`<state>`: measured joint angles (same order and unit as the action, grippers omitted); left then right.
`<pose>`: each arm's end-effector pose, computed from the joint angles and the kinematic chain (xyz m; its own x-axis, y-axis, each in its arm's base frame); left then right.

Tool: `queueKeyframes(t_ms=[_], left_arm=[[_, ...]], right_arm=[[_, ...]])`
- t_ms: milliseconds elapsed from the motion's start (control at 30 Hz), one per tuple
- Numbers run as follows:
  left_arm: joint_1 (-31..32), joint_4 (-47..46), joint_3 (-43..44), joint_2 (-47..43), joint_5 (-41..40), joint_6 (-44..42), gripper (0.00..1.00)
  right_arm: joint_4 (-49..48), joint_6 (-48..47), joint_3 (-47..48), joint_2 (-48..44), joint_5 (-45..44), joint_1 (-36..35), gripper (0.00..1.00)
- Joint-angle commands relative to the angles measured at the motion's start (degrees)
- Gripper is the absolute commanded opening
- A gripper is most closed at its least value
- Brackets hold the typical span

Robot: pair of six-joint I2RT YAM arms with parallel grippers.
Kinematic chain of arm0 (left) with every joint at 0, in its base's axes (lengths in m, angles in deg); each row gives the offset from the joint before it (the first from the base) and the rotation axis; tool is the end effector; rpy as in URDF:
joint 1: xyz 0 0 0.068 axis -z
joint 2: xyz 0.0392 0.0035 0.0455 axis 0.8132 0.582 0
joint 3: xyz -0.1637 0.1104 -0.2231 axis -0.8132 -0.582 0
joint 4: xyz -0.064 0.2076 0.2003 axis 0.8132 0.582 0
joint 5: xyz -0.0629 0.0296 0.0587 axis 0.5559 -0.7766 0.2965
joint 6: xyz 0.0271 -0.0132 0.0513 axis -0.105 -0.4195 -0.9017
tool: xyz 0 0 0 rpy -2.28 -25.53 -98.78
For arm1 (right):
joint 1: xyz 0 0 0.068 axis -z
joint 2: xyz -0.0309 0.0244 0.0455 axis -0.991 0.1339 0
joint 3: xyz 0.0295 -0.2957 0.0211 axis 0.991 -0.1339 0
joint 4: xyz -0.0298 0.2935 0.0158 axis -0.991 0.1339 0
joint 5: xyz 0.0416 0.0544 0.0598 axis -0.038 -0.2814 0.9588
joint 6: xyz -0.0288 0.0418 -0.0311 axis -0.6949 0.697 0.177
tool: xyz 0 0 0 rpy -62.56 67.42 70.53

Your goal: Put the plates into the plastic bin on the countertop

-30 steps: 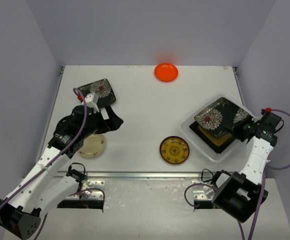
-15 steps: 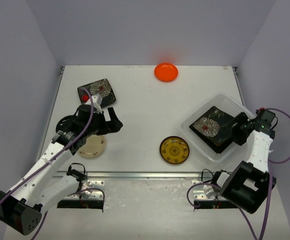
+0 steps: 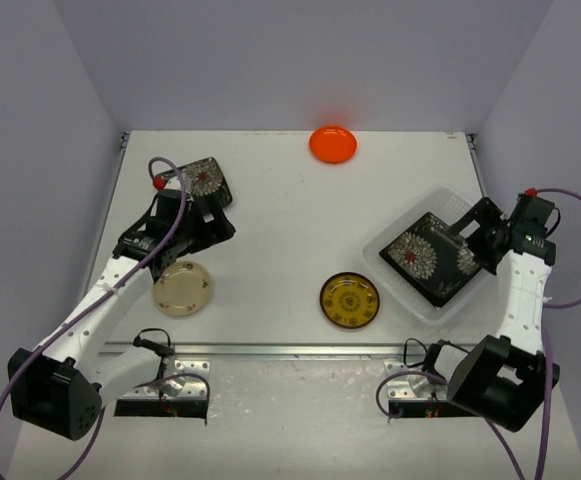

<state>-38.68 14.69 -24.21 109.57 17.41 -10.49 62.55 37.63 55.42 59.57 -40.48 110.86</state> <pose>0.2385 -0.0658 0.2953 -0.6704 -0.3530 -0.6527 -0.1196 0.9195 -0.3745 0.2269 -0.1141 0.2786 -0.3986 0.7827 -0.4780 0.6541 0.6079 0.4500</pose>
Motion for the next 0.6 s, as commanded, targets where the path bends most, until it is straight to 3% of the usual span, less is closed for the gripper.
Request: queueKeyframes(t_ms=[0, 33, 133, 200, 233, 367, 467, 567], left_arm=[[-7.1, -3.9, 2.9, 3.2, -0.1, 4.5, 1.0], [-8.8, -3.9, 3.7, 4.1, -1.2, 5.5, 1.0], [-12.7, -3.6, 7.2, 9.0, -5.8, 6.6, 1.0], [-15.0, -2.7, 10.3, 12.9, -8.2, 7.6, 1.0], [-15.1, -2.3, 11.4, 14.5, -9.0, 8.3, 1.0], [-22.8, -4.8, 17.7, 23.8, -3.8, 6.2, 1.0], [-25.8, -9.6, 26.0, 32.6, -0.6, -0.7, 1.0], [-27.9, -7.7, 34.2, 42.9, 0.5, -7.4, 1.0]], right_arm=[[-5.8, 2.2, 3.1, -3.9, 13.4, -11.0, 0.99], [-5.9, 1.9, 4.3, -4.4, 9.1, -16.4, 0.99], [-1.4, -1.0, 8.3, -3.3, -9.1, -42.5, 0.99], [0.6, -0.8, 9.3, -1.6, -17.2, -53.7, 0.99], [0.5, -0.7, 8.4, -1.3, -17.5, -55.3, 0.99], [-9.9, 0.4, -1.8, -4.1, -1.9, -56.0, 0.99], [-9.6, -2.1, -3.0, -5.4, 1.4, -56.7, 0.99], [-11.1, -3.3, -5.3, -7.7, 5.5, -56.8, 0.99]])
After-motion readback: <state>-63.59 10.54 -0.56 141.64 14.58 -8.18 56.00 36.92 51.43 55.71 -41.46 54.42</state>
